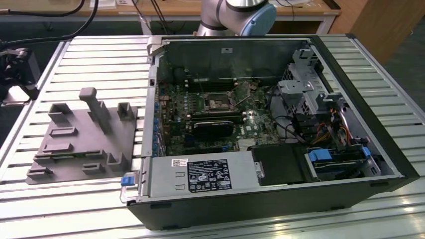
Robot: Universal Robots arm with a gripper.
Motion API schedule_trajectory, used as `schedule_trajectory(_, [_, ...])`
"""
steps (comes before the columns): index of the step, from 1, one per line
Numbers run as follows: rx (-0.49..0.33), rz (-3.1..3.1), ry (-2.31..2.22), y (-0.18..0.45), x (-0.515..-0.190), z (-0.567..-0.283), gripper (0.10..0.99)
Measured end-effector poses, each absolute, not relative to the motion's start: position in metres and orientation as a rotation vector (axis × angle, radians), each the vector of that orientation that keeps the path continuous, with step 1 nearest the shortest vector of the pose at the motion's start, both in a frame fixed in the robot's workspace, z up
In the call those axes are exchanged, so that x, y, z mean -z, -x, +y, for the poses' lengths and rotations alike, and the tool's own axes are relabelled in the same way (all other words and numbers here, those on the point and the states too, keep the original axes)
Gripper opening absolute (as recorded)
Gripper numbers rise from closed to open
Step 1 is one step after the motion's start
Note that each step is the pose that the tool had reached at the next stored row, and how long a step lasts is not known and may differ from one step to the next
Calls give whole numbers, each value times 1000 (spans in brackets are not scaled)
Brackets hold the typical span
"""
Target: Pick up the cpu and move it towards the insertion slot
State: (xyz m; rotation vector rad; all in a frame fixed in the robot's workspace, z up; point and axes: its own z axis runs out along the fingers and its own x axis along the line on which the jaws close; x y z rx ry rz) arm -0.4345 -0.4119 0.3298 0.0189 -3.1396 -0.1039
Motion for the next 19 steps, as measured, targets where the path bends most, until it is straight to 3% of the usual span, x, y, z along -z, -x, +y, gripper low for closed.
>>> schedule_trajectory(19, [104, -3140, -16, 435, -350, -412, 545])
